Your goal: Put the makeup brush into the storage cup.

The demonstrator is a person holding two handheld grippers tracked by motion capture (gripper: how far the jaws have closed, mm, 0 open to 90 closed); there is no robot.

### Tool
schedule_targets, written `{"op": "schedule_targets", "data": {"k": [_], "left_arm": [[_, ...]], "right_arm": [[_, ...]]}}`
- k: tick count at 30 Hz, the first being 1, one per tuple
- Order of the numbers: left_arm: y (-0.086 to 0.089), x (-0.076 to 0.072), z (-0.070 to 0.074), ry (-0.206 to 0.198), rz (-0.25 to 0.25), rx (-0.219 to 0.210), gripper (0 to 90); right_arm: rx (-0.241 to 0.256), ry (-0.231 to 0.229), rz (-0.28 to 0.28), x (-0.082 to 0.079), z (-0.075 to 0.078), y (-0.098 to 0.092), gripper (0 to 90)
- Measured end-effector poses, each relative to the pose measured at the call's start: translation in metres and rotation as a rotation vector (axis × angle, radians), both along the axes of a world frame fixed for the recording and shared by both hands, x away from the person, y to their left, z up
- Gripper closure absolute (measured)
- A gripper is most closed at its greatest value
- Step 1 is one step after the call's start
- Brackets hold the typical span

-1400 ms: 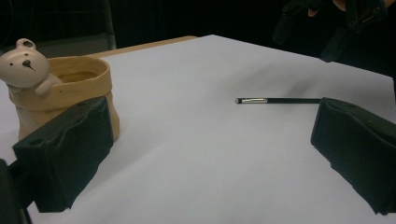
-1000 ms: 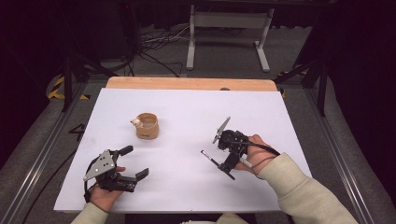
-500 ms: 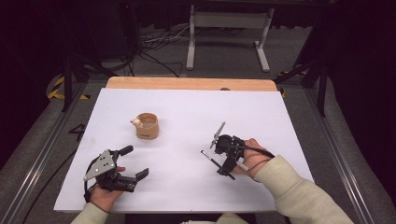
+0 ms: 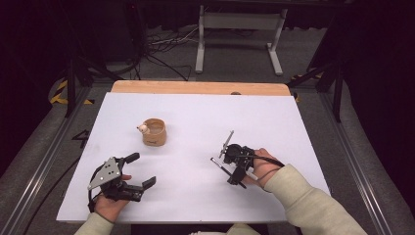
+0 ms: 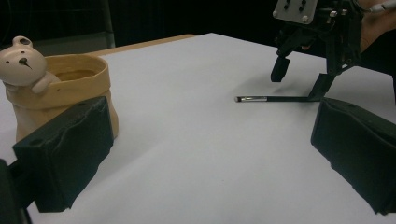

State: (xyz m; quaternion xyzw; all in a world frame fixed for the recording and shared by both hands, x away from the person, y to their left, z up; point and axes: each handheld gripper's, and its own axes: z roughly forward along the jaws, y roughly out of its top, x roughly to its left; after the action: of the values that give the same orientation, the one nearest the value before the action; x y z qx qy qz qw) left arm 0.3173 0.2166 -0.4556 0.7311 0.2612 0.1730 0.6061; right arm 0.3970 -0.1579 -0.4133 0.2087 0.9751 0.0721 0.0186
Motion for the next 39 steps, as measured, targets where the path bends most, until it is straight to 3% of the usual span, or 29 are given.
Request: {"op": "schedule_targets", "data": {"k": [18, 33, 39], "left_arm": [[0.0, 0.0, 0.0, -0.001, -0.001, 0.002, 0.2], [-0.0004, -0.0004, 0.0001, 0.004, -0.001, 0.003, 0.2], [0.0018, 0.0, 0.0008, -0.003, 0.006, -0.004, 0.1]], "right_arm": [[-0.027, 0.031, -0.029, 0.0015, -0.0055, 0.0022, 60.1], [-0.069, 0.026, -0.037, 0.0027, -0.006, 0.0043, 80.3], [-0.082, 0.022, -0.036, 0.0015, -0.006, 0.0062, 83.6]]}}
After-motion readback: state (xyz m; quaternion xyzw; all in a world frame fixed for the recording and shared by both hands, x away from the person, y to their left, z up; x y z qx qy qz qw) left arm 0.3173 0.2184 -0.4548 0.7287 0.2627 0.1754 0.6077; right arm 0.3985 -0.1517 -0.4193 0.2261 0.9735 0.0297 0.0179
